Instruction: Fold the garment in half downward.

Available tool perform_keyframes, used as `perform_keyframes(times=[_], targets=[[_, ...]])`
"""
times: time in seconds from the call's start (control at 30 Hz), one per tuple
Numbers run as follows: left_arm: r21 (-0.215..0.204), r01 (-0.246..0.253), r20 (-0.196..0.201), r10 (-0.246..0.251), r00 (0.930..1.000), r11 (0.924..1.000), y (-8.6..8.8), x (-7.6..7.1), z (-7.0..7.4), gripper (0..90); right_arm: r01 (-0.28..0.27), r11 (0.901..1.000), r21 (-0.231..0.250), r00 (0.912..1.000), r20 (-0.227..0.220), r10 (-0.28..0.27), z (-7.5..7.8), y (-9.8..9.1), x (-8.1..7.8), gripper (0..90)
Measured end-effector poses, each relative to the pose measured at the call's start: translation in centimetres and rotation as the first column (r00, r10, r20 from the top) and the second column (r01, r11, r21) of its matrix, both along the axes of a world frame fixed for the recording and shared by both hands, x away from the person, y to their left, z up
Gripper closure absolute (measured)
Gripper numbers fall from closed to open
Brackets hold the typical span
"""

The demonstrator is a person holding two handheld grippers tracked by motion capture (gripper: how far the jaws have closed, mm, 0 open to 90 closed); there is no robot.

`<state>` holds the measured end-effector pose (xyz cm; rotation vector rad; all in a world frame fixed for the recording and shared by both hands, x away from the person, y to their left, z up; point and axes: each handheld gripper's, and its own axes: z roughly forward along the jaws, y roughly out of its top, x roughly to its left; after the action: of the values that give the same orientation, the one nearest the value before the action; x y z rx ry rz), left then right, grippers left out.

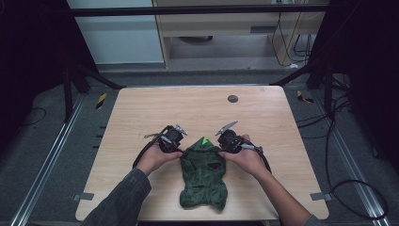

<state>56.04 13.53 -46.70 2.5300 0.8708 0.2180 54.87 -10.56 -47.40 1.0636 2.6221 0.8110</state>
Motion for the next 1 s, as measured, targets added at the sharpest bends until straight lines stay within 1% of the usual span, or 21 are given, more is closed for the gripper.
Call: perform_keyframes(times=[0.1, 0.13, 0.23, 0.5, 0.63, 1.0], targets=[[0.008, 0.006, -0.005, -0.006, 1.0, 0.9999, -0.09, -0.01, -0.25, 42.4, 0.007, 1.0, -0.001, 0.9999, -0.015, -0.007, -0.33, 0.12, 0.12, 57.4], [0.011, 0.012, -0.008, -0.012, 0.9999, 0.9999, -0.12, -0.03, -0.34, 42.4, -0.001, 1.0, -0.007, 0.9999, -0.01, 0.001, -0.42, 0.11, 0.19, 57.4], [0.009, 0.013, -0.011, -0.013, 0.9999, 0.9999, -0.18, -0.03, -0.53, 43.0, -0.005, 0.9999, -0.012, 0.9998, -0.018, 0.005, -0.58, 0.22, 0.19, 57.5], [0.002, 0.007, -0.02, -0.007, 0.9998, 1.0, -0.22, 0.03, -0.77, 43.6, -0.001, 1.0, -0.003, 0.9995, -0.03, 0.001, -0.72, 0.25, 0.22, 58.0], [-0.003, 0.006, -0.022, -0.006, 0.9997, 1.0, -0.19, 0.08, -0.79, 43.6, -0.005, 1.0, -0.002, 0.9997, -0.026, 0.005, -0.74, 0.27, 0.19, 58.8], [0.001, 0.009, -0.015, -0.009, 0.9999, 1.0, -0.24, 0.0, -0.81, 43.8, -0.006, 0.9999, 0.009, 0.9997, -0.024, 0.006, -0.8, 0.12, 0.18, 59.2]])
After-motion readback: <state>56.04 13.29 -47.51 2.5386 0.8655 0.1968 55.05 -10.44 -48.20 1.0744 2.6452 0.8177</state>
